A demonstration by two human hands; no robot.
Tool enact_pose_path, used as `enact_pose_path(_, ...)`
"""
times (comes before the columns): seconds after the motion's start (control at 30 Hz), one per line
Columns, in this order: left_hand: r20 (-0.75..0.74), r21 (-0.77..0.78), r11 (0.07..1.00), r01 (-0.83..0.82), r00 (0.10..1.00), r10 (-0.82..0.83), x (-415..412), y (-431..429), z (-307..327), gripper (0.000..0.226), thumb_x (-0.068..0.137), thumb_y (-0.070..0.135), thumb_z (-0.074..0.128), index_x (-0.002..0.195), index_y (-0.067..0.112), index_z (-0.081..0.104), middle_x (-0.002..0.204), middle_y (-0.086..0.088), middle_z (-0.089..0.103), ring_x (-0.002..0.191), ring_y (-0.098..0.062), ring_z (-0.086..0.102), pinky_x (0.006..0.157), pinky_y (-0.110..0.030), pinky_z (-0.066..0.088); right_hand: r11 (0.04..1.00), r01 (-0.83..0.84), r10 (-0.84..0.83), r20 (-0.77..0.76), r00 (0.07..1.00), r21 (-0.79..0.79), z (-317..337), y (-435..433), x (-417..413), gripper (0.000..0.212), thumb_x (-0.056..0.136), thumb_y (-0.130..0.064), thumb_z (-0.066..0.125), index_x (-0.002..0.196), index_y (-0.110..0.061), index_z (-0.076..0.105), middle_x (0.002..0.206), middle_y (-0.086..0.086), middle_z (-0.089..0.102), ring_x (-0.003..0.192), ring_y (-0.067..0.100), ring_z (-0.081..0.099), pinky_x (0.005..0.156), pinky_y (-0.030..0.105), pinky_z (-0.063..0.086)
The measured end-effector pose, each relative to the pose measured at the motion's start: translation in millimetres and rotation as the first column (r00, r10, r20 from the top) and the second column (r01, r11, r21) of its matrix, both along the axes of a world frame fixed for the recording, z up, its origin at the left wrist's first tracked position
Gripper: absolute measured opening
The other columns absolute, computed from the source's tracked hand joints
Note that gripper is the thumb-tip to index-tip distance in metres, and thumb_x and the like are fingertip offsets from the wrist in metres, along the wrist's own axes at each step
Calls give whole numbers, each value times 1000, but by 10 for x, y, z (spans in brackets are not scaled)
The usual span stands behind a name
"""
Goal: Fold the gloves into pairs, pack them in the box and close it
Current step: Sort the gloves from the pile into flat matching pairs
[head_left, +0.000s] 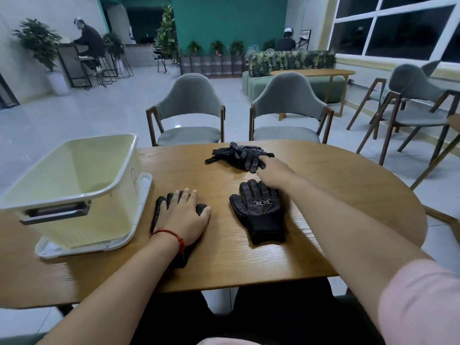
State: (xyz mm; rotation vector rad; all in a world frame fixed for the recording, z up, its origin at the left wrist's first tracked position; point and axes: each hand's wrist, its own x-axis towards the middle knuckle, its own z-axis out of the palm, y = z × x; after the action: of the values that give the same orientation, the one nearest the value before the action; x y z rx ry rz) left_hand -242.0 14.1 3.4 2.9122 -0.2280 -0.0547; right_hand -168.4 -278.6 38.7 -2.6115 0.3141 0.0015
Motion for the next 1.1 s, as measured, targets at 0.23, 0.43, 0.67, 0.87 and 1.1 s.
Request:
enact_pose_path(0.23,36,11,1000,-2,999,1,36,1,-49,79,100,70,23,168,31,14,176,7,8,163,-17,0,131,-49,4,993,68,-66,-25,998,95,11,35,247,69,98,-31,50,166,-27,37,165,11,45,149,36,43,121,42,40)
enact_pose_path(0.43,62,5,1000,-2,998,2,44,-6,-48,77,101,67,25,167,30,19,175,6,14,162,-17,5,131,-50,7,856,-106,-42,272,961,506,305,315,46,38,102,-10,51,137,-9,65,138,12,68,130,36,61,109,48,51)
enact_pose_path(0.67,96,-11,1000,-8,995,9,32,-8,-66,75,100,64,27,166,28,24,175,6,19,162,-17,7,131,-50,9,717,-328,186,286,940,615,542,476,-57,51,96,7,46,135,-20,66,134,2,69,97,18,73,70,24,57)
enact_pose_path(0.87,118,3,1000,-6,993,6,37,-28,-62,72,99,63,28,162,28,31,172,5,25,161,-19,11,130,-52,10,893,-368,308,245,919,258,235,516,-11,33,90,-8,64,98,-36,80,102,-14,78,96,7,71,90,30,58)
enact_pose_path(1.1,111,-3,1000,-4,994,4,68,-6,-99,74,99,64,27,162,27,31,173,6,24,162,-19,10,130,-53,9,926,-337,360,126,925,-170,129,638,65,55,90,-2,55,134,-33,68,139,-2,68,123,24,63,104,40,54)
